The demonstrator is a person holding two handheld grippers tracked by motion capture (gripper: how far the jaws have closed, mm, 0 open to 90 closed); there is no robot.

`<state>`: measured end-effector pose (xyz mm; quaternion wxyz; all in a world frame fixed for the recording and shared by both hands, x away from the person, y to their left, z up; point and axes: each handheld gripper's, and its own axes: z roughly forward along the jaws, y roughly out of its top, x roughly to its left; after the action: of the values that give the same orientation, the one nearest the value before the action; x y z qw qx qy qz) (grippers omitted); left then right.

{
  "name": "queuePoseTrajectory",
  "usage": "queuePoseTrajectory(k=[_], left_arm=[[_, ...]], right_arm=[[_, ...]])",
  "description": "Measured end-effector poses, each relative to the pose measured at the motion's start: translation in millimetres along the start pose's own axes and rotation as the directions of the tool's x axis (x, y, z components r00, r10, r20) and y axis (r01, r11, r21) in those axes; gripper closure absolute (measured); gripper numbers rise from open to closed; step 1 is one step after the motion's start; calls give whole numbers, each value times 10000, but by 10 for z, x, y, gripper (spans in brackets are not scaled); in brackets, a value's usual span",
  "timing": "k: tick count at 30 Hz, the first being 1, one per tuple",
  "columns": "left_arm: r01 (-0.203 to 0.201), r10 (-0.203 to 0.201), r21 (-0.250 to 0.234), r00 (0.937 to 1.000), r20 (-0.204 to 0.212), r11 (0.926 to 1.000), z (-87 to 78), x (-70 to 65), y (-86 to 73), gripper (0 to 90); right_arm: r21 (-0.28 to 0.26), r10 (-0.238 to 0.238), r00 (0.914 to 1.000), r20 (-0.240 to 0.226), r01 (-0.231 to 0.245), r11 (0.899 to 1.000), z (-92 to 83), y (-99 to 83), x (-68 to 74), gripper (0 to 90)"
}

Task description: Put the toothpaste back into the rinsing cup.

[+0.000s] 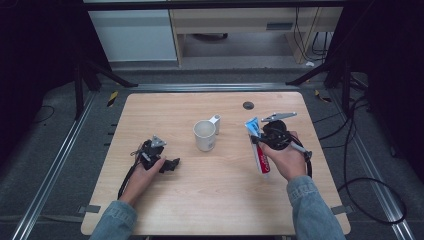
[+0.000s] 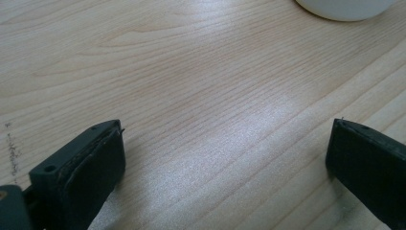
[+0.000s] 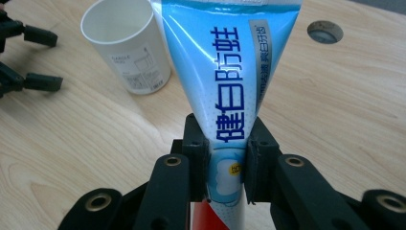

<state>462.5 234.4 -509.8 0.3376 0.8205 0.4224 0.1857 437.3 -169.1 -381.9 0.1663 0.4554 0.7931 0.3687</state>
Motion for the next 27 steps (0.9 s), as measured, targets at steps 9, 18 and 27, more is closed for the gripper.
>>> queuePoseTrajectory(k=[9, 18, 27], left_arm=[[0, 0, 1, 10000, -1, 10000, 0, 0, 0, 0], [3, -3, 0, 10000, -1, 10000, 0, 0, 0, 0], [4, -4, -1, 10000, -6, 10000, 0, 0, 0, 0]], right_arm=[[-717, 49, 10000, 65, -44, 9974, -26, 31, 27, 744], [-1788, -42, 10000, 69, 54, 9839, -23, 50, 111, 744], [-2601, -199, 9996, 177, 238, 9653, 32, 72, 259, 743]])
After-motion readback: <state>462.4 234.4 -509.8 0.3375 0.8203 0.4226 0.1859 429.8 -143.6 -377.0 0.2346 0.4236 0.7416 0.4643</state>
